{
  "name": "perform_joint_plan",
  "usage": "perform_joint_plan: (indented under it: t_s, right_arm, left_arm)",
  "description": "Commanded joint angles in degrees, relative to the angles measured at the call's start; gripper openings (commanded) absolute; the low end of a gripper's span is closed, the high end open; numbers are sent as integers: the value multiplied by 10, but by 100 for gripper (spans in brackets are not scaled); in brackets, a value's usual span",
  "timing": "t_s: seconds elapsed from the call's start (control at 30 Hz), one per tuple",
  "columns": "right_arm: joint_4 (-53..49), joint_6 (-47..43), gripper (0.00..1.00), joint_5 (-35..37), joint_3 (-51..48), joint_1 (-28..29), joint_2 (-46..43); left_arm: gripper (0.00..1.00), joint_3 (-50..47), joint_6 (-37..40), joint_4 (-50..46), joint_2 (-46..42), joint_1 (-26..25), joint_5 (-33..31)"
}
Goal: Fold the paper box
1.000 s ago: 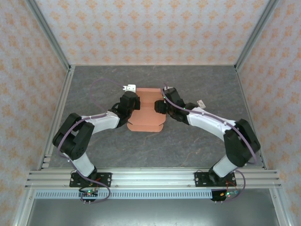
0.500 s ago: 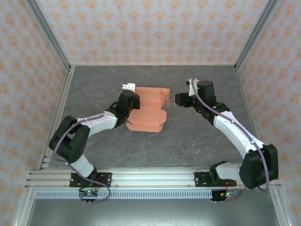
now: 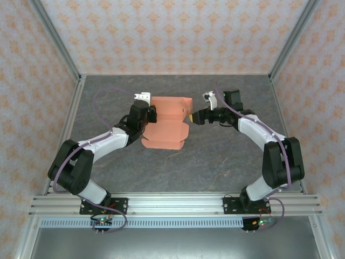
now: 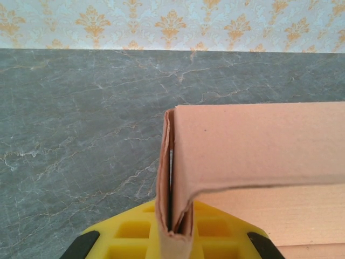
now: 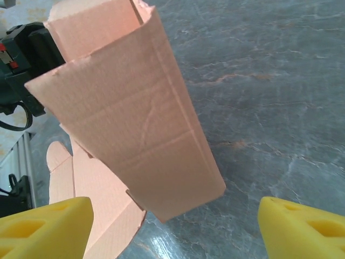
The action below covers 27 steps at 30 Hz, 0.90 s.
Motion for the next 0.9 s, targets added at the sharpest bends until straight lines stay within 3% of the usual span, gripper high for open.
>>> perform_joint_plan:
  t_s: [0.0,0.33,0.87]
  right_arm:
    - [22,-27,82,-45,43,9,18]
    - [-32,-62,78,-83,92,21,43]
    - [1,-46,74,-103,21,14,-22]
  left_arm:
    - [0,1,-3,-12,-23,4,7]
    - [0,6,-2,-15,-20,4,4]
    - [0,22,-8,-25,-8,4,-2]
